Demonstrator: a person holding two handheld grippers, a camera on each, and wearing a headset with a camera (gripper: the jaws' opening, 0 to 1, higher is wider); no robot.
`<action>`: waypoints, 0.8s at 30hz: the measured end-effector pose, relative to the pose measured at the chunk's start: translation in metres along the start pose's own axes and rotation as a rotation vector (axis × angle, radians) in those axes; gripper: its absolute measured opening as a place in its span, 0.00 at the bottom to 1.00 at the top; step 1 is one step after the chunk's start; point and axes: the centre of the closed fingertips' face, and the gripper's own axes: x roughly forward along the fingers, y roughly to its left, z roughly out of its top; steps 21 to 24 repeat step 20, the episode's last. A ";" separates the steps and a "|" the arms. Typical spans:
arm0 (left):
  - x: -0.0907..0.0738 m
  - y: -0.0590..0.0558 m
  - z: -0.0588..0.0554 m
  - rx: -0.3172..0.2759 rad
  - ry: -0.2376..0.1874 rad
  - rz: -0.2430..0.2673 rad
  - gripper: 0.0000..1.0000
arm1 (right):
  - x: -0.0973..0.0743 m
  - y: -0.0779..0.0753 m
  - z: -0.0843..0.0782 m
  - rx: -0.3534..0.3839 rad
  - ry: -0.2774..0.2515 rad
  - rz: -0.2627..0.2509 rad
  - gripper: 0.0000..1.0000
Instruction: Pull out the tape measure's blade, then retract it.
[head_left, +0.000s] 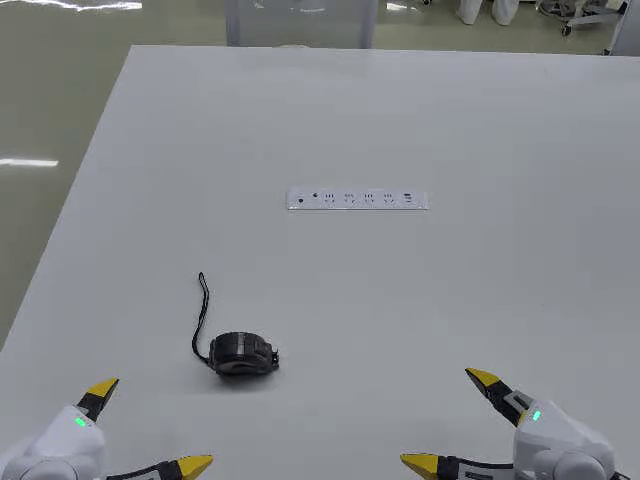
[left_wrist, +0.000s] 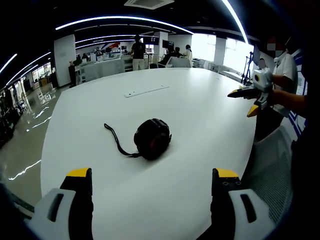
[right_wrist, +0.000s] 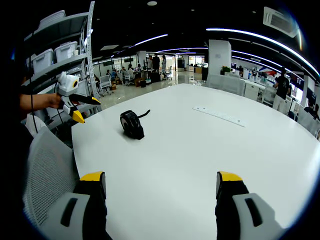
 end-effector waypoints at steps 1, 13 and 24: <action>0.000 0.000 0.000 0.001 0.000 -0.001 0.99 | 0.000 0.000 0.000 0.001 0.000 0.001 0.92; 0.004 -0.002 -0.001 0.013 0.006 -0.008 0.99 | -0.003 -0.002 -0.001 0.007 0.000 -0.001 0.92; 0.005 -0.002 0.000 0.016 0.006 -0.011 0.99 | -0.004 -0.002 -0.001 0.005 0.002 -0.004 0.92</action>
